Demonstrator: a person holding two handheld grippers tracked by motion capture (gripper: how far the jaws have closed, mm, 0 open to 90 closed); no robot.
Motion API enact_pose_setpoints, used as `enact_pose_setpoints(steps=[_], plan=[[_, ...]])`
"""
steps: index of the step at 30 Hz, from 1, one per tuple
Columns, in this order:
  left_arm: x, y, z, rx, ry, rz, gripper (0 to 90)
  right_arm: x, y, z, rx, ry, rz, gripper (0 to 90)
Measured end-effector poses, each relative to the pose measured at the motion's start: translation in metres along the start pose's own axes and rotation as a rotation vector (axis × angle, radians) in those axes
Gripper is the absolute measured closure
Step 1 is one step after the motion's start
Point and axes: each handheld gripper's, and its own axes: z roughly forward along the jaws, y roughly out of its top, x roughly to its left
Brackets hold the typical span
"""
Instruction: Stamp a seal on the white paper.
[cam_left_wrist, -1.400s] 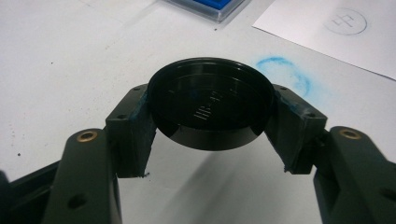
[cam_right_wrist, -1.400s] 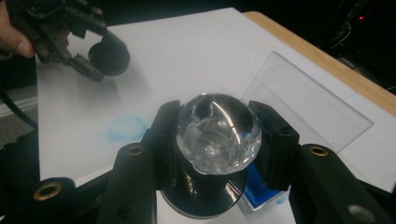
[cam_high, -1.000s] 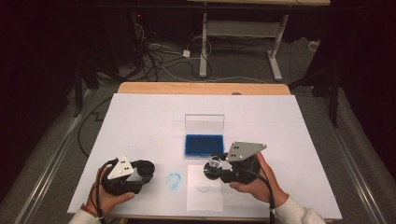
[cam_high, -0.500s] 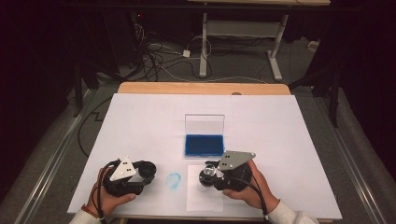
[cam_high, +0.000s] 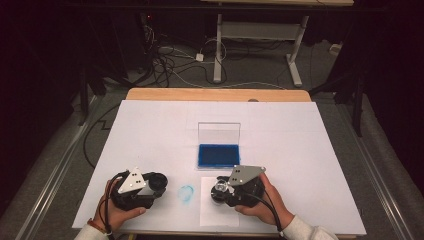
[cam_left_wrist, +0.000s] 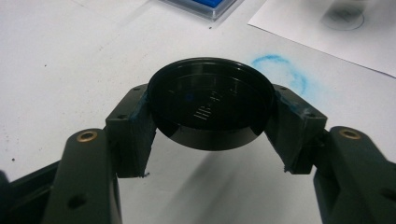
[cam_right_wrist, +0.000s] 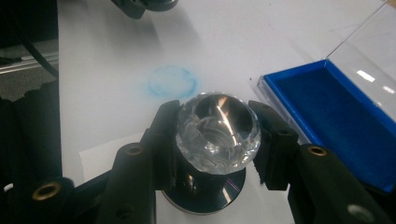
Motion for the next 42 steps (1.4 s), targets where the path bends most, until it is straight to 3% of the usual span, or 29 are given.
enact_pose_setpoints(steps=[20,28,31,42], plan=[[0.000,0.001,0.002,0.003,-0.006,0.003,36.7,0.006,-0.007,0.018,0.049,0.002,-0.027,56.9],[-0.001,0.001,0.002,0.003,-0.003,0.001,36.7,0.006,-0.009,0.018,0.062,0.011,-0.021,56.9],[-0.001,0.001,0.002,0.003,-0.004,0.003,36.7,0.009,-0.006,0.018,0.091,-0.004,-0.036,56.9],[-0.001,0.001,0.002,0.003,-0.005,0.003,36.7,0.012,-0.005,0.018,0.106,-0.019,-0.045,56.9]])
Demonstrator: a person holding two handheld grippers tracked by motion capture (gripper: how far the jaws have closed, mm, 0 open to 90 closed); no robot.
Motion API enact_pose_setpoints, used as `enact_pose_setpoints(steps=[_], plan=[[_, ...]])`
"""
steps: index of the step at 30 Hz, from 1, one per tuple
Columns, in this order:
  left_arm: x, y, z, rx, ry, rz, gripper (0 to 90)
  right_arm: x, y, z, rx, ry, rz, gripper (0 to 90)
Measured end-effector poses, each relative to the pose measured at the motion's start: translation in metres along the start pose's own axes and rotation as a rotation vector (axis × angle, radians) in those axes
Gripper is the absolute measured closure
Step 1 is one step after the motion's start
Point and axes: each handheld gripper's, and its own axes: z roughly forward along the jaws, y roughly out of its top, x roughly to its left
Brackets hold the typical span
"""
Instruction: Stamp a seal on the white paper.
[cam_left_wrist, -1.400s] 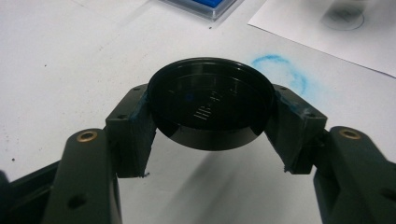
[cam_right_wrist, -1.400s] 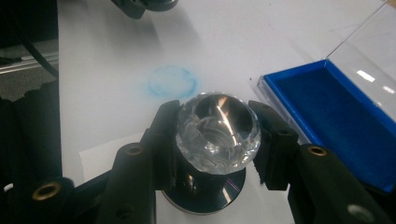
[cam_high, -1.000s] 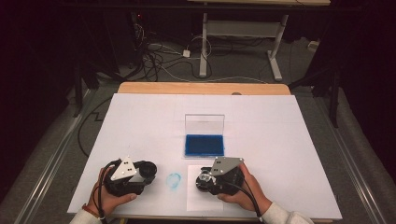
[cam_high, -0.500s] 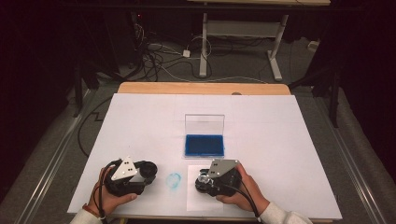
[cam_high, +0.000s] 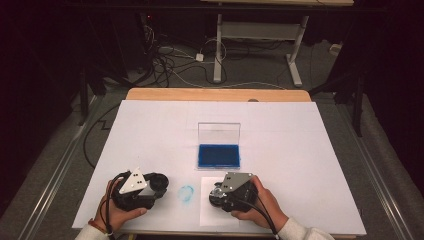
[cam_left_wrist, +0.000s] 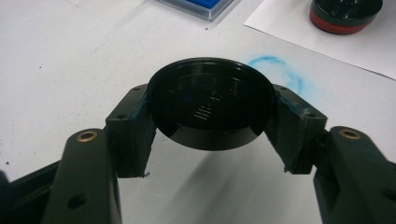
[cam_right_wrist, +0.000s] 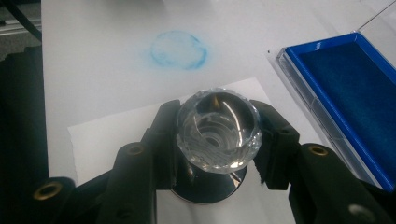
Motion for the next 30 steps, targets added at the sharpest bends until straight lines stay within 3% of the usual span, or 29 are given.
enact_pose_setpoints(steps=[9,26,30], plan=[[-0.0008,0.0013,0.0029,0.007,-0.005,0.001,36.7,0.0038,0.0019,0.0028,-0.001,-0.033,-0.009,56.9],[-0.0011,0.0008,0.0014,0.004,-0.008,0.002,36.7,0.0033,-0.0004,0.0015,0.004,-0.033,-0.019,57.0],[-0.0014,0.0012,0.0020,0.005,-0.008,0.004,36.7,0.0077,0.0000,0.0014,0.007,-0.062,-0.040,57.1]])
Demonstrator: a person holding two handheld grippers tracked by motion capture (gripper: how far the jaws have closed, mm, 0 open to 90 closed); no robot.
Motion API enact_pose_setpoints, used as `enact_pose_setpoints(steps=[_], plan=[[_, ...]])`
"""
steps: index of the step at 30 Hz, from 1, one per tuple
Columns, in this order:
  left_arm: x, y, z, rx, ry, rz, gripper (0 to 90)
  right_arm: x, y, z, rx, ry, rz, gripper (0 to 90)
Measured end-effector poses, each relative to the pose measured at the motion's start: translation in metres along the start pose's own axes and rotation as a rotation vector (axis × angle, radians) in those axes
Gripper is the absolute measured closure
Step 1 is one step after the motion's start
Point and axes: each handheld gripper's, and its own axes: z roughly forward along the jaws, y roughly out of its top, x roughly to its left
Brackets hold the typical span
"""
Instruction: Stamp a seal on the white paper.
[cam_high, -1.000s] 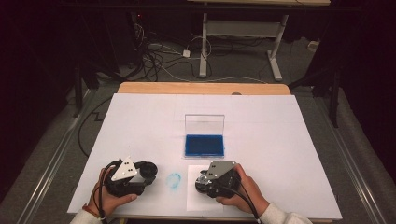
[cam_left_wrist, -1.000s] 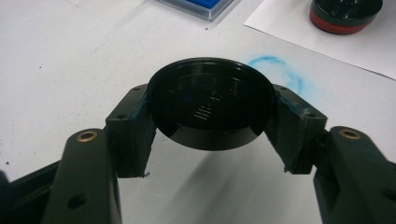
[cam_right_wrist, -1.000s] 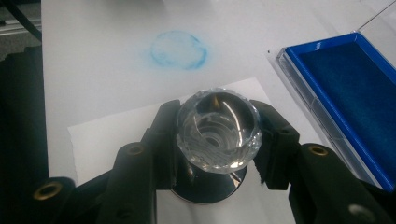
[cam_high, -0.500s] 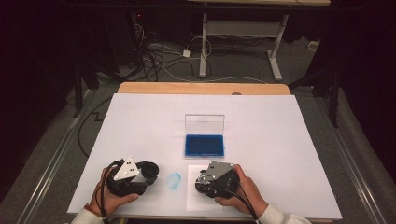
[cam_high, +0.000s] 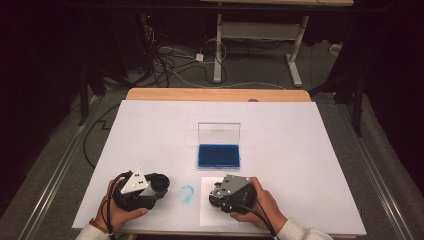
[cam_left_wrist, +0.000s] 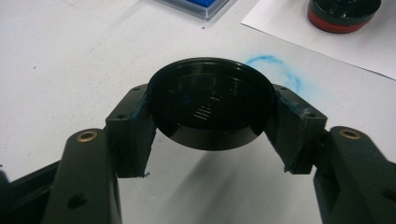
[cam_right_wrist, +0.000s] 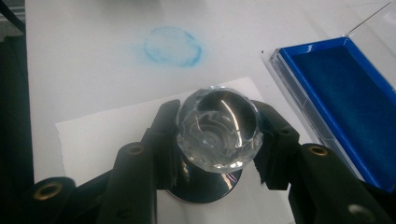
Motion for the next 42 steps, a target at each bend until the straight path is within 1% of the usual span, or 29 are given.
enact_pose_setpoints(steps=[3,8,12,16,21,26,28,30,37,39,42], plan=[[0.0003,0.0000,0.0003,0.001,0.000,0.000,36.7,0.0000,0.0002,0.0001,0.000,-0.002,-0.006,57.1],[-0.0001,0.0000,0.0003,0.002,-0.001,0.001,36.7,-0.0011,0.0001,0.0005,0.000,0.002,0.005,57.1],[-0.0001,-0.0001,-0.0003,-0.001,0.001,0.001,36.7,-0.0019,0.0009,0.0008,0.006,0.004,0.001,57.1],[-0.0001,0.0001,0.0007,0.002,-0.001,0.000,36.7,0.0004,0.0016,0.0007,0.013,-0.009,-0.013,57.1],[-0.0002,0.0003,0.0011,0.002,0.001,0.000,36.7,0.0018,0.0022,0.0009,0.021,-0.019,-0.019,57.1],[-0.0010,0.0005,0.0013,0.005,-0.001,0.003,36.7,0.0035,0.0026,0.0012,0.030,-0.038,-0.041,57.2],[-0.0007,0.0004,0.0013,0.003,-0.001,0.001,36.7,0.0034,0.0025,0.0013,0.030,-0.038,-0.037,57.2],[-0.0006,0.0003,0.0014,0.004,0.000,0.001,36.7,0.0037,0.0031,0.0010,0.039,-0.041,-0.045,57.3],[-0.0002,0.0003,0.0011,-0.001,0.004,0.000,36.7,0.0011,0.0025,0.0010,0.036,-0.024,-0.032,57.3],[-0.0006,0.0005,0.0014,-0.001,0.001,0.001,36.7,0.0016,0.0025,0.0014,0.033,-0.027,-0.034,57.3],[-0.0008,0.0006,0.0015,-0.001,0.000,0.002,36.7,0.0032,0.0034,0.0010,0.045,-0.036,-0.038,57.3]])
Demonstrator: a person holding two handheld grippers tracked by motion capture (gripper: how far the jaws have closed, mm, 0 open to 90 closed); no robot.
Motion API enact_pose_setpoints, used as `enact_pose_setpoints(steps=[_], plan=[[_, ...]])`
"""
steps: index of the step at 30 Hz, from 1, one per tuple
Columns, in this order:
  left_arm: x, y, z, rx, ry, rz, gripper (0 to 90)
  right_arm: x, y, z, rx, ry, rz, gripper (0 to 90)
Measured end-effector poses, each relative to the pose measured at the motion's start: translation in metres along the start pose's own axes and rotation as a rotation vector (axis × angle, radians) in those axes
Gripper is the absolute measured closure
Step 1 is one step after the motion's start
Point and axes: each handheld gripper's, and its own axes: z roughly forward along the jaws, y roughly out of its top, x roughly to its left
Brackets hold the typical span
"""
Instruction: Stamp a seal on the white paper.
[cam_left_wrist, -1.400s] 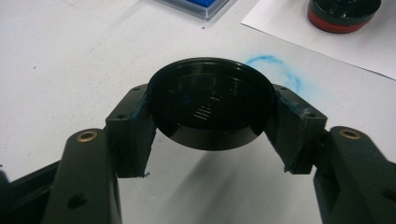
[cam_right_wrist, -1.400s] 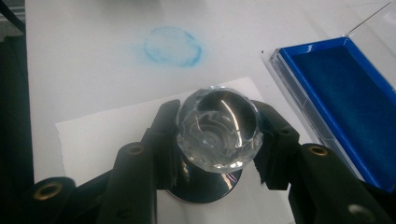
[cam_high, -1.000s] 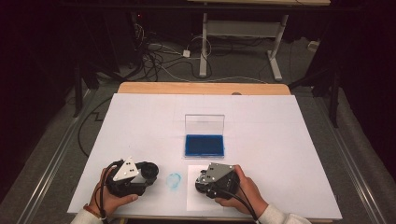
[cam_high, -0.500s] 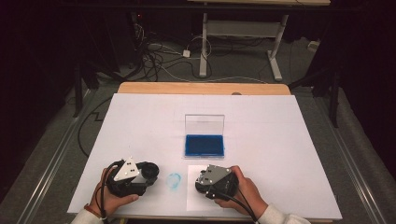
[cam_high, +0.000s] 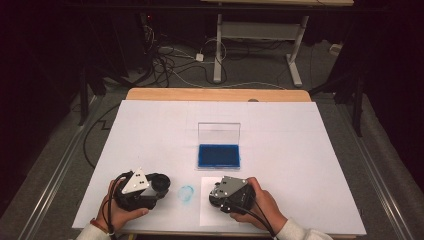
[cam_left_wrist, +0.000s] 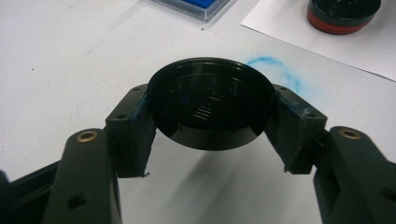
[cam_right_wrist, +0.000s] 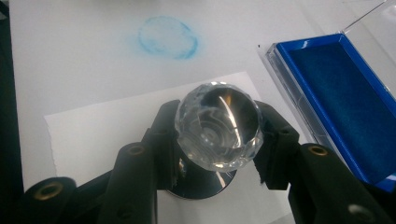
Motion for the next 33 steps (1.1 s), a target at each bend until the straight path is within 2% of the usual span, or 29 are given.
enact_pose_setpoints(steps=[33], plan=[[0.0008,-0.0005,-0.0005,0.003,0.003,-0.002,36.7,-0.0035,0.0002,-0.0007,0.006,0.022,0.005,57.3]])
